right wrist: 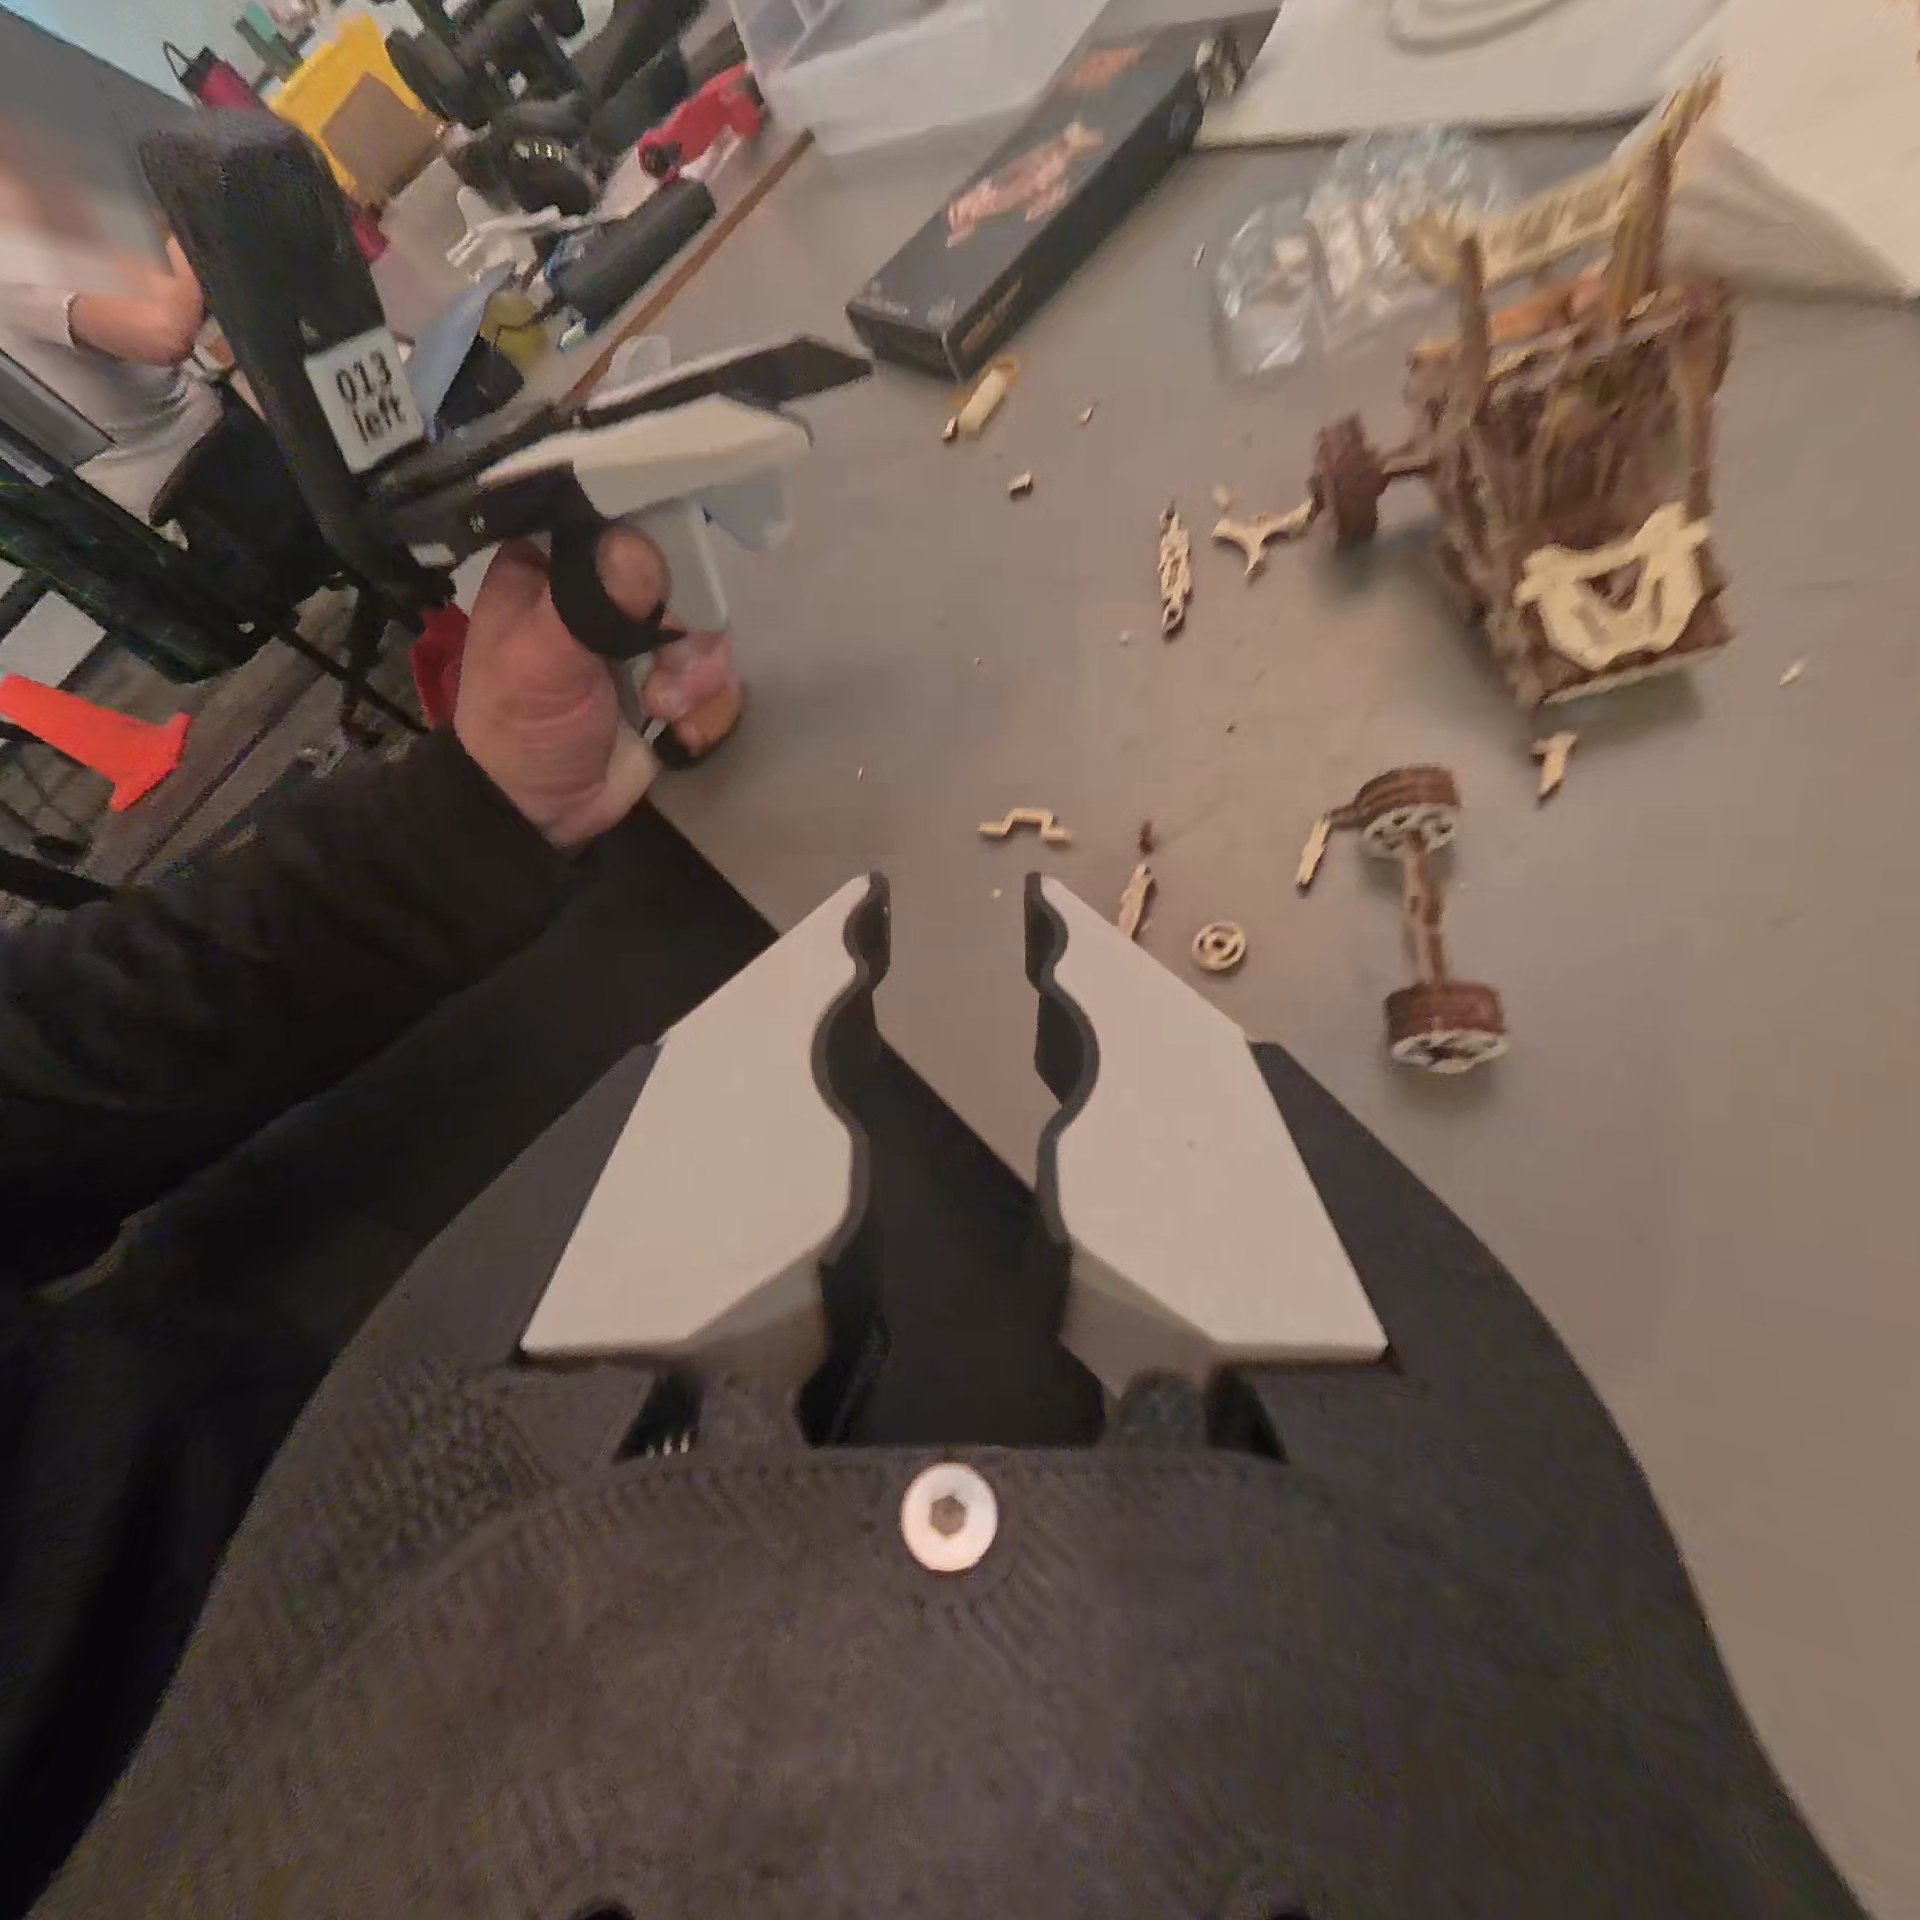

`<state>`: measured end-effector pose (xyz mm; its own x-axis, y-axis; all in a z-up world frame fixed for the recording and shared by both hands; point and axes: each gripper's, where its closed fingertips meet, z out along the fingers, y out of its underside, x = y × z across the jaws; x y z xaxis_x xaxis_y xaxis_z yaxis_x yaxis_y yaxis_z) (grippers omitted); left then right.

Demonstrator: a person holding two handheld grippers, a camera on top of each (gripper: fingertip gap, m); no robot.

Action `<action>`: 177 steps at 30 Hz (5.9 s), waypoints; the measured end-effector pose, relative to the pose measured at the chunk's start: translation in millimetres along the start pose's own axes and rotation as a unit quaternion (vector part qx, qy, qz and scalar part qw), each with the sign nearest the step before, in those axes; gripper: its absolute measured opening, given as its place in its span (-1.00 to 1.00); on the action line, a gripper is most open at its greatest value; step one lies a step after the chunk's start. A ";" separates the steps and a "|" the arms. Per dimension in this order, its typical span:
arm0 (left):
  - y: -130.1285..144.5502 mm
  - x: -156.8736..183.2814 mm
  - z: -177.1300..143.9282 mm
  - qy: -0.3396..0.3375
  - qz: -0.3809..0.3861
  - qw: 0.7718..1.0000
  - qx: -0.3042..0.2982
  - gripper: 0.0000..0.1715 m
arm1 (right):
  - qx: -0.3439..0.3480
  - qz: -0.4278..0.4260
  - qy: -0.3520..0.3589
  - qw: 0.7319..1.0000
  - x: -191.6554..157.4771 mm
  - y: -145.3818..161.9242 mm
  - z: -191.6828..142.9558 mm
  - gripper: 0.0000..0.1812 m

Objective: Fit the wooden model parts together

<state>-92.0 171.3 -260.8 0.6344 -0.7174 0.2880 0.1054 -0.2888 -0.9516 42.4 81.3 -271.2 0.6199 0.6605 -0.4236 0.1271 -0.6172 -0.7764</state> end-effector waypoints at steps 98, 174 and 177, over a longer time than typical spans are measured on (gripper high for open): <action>-11.3 -41.8 25.8 0.062 -0.317 0.946 -0.024 -0.38 | -0.205 -0.015 -0.008 0.979 96.7 12.7 29.6 -1.00; -19.6 19.8 59.1 0.098 -0.161 0.981 -0.051 -0.11 | -0.004 -0.074 -0.216 0.974 42.3 -108.9 91.4 -0.82; -10.9 27.1 73.2 0.115 -0.132 0.981 -0.087 -0.17 | -0.030 -0.035 -0.225 0.973 44.4 -101.8 97.3 -0.81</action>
<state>-19.9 201.4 -250.5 0.4104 -0.7218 0.5573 0.0976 -0.5728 -0.8138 -18.3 215.0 -256.4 0.2083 0.8138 -0.5425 0.2104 -0.5790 -0.7878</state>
